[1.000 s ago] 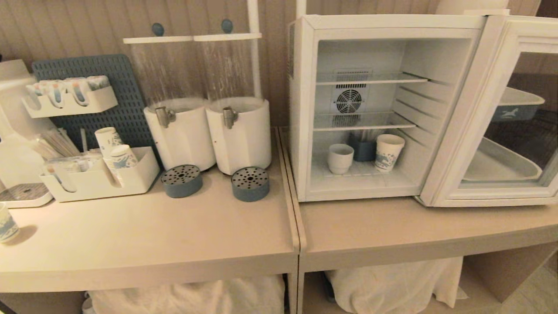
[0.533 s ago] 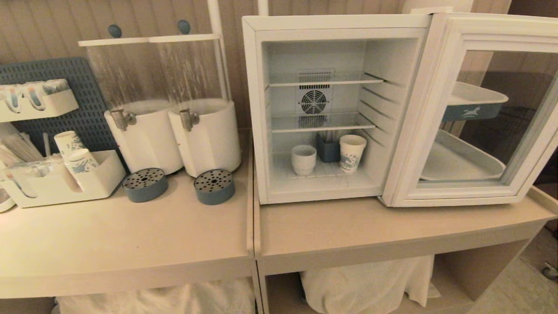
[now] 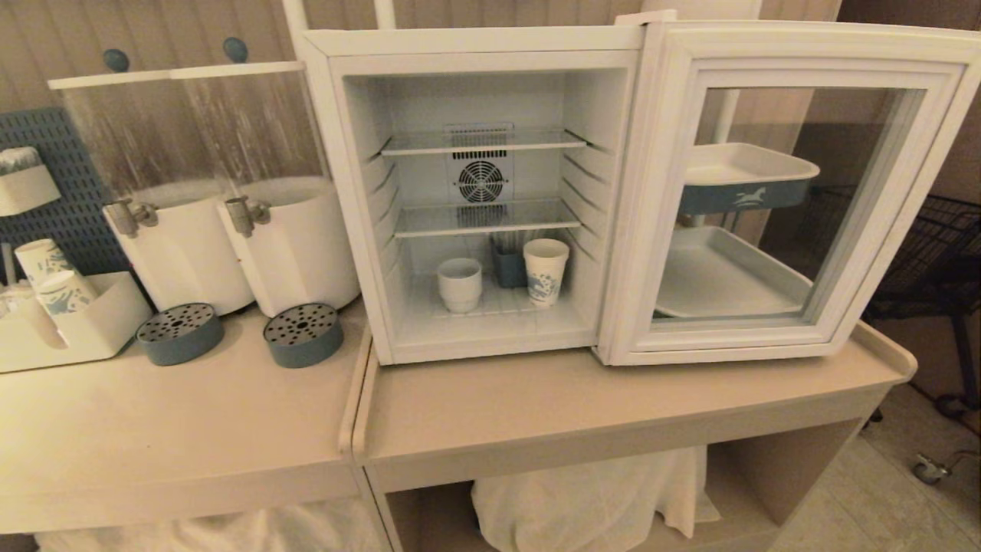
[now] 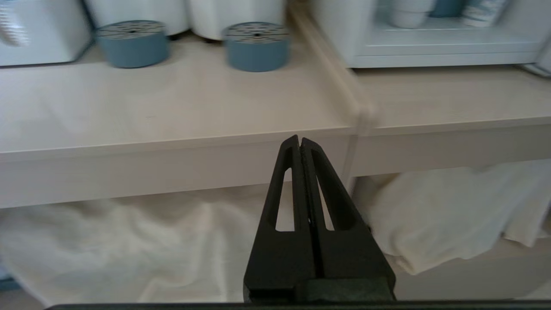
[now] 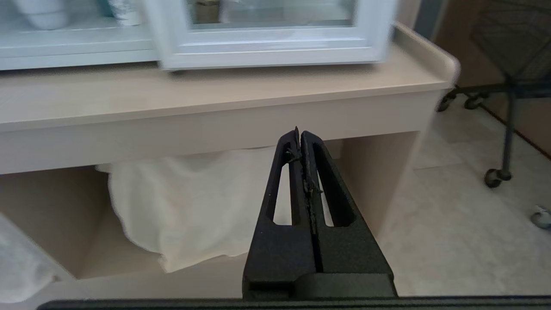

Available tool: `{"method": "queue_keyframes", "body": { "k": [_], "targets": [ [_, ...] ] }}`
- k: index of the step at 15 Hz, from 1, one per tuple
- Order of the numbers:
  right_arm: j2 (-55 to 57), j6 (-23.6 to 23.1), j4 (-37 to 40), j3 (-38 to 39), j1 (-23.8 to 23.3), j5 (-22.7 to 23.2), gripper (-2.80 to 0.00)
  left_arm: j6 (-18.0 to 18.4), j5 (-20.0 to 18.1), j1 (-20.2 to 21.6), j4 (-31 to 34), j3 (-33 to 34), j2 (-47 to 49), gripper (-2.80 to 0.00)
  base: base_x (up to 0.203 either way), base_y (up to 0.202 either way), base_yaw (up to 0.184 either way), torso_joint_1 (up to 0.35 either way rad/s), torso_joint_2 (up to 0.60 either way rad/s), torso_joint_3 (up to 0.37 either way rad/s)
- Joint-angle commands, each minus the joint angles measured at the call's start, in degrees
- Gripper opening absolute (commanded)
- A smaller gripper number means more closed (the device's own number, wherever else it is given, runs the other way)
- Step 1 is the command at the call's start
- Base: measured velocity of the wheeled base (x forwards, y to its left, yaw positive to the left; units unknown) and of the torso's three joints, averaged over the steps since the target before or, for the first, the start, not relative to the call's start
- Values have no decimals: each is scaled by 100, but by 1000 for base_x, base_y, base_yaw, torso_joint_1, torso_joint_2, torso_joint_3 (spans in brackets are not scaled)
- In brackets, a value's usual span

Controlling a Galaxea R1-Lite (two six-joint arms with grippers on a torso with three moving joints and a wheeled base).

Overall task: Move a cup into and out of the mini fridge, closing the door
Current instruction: Close the freezer door

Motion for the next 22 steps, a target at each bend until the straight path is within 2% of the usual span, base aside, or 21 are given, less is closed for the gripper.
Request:
{"method": "queue_keyframes", "body": {
  "k": [1, 8, 22],
  "targets": [
    [19, -5, 2, -1, -2, 0, -280, -3, -1, 2, -5, 9, -2, -280, 0, -193, -3, 2, 2, -1],
    [33, -5, 2, -1, -2, 0, -280, -3, -1, 2, -5, 7, -2, -280, 0, -162, -10, 1, 0, 6],
    [-7, -13, -69, 26, 7, -4, -280, -3, 1, 2, -5, 6, -2, -280, 0, 0, 0, 0, 0, 0]
  ]
}}
